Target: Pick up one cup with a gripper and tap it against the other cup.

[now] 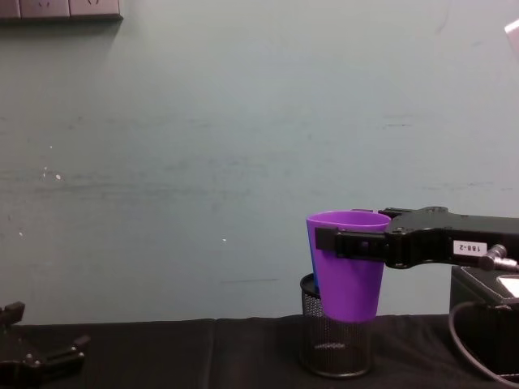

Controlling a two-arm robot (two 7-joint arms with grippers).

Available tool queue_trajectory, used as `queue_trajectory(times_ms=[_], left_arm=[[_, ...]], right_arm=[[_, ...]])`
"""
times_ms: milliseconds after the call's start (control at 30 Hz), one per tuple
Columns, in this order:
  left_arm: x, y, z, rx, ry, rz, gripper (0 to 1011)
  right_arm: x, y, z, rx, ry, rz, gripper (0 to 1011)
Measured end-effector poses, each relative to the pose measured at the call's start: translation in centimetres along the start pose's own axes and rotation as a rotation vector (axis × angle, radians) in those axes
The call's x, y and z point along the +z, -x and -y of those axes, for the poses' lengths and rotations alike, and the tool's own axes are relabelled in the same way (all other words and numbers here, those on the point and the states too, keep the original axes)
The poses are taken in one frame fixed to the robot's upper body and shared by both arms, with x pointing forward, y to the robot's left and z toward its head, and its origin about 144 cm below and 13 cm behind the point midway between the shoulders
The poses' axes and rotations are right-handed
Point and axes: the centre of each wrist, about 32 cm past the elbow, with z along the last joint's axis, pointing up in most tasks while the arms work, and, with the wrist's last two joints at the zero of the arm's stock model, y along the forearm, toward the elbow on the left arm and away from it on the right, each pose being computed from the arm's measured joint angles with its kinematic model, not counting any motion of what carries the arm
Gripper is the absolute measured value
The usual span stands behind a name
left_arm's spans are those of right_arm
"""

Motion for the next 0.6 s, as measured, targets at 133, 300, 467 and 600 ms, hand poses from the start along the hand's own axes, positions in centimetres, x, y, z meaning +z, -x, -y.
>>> queue_trajectory(times_ms=[133,300,467,600], left_arm=[[0.00,0.00,0.00,0.000,0.000,0.000,1000],[0.00,0.00,0.00,0.000,0.000,0.000,1000],[0.00,0.00,0.00,0.000,0.000,0.000,1000],[0.00,0.00,0.00,0.000,0.000,0.000,1000]], right_arm=[[0.00,0.00,0.00,0.000,0.000,0.000,724],[0.00,0.00,0.00,0.000,0.000,0.000,724],[0.00,0.00,0.00,0.000,0.000,0.000,724],[0.00,0.00,0.00,0.000,0.000,0.000,724]])
